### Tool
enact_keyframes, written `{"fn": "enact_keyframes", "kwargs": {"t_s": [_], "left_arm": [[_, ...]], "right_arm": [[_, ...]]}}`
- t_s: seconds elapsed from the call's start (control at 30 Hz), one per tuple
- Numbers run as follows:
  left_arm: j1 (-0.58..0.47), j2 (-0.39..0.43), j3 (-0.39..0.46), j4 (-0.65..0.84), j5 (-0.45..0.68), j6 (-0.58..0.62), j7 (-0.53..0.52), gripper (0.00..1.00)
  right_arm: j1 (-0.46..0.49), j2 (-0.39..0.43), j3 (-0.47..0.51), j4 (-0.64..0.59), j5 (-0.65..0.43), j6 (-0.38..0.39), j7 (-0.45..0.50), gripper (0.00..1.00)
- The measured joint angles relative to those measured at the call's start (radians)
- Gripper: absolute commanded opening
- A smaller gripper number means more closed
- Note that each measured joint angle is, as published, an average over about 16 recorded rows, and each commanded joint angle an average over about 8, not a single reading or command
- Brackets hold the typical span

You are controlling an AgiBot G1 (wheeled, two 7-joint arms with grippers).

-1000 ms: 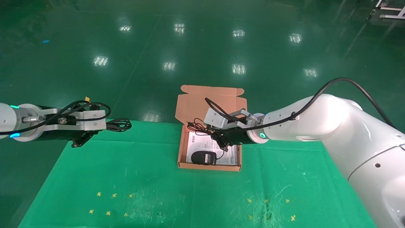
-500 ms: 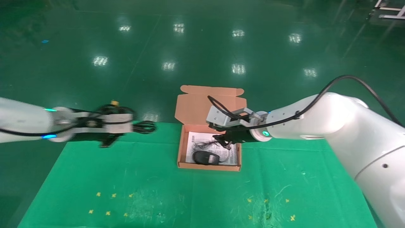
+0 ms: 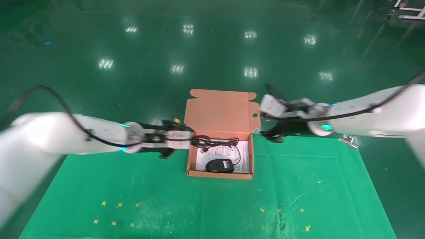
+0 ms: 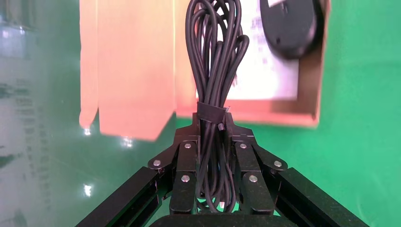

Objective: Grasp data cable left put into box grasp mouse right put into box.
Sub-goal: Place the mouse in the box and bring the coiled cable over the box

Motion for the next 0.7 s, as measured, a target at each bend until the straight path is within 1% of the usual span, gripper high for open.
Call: {"fn": "enact_keyframes", "kwargs": {"t_s": [0.23,0.37,0.5,0.7], "left_arm": [[0.008,0.091,0.006,0.141,-0.112,-0.063,0.174,0.00],[0.011,0.111,0.025,0.169,-0.181,-0.084,0.243,0.00],[0.014,0.116,0.051,0.171,-0.242,-0.097,0.288,0.00],[0.013,0.118,0.088,0.168,-0.302,-0.111,0.322,0.74]], "right_arm": [[-0.007,0.099,0.013,0.072,0.009,-0.022,0.006,1.00],[-0.015,0.147,0.018,0.123,0.013,-0.037,0.022,1.00],[-0.023,0.183,0.021,0.170,0.015,-0.050,0.041,1.00],[-0.032,0.217,0.024,0.224,0.013,-0.062,0.068,1.00]]}}
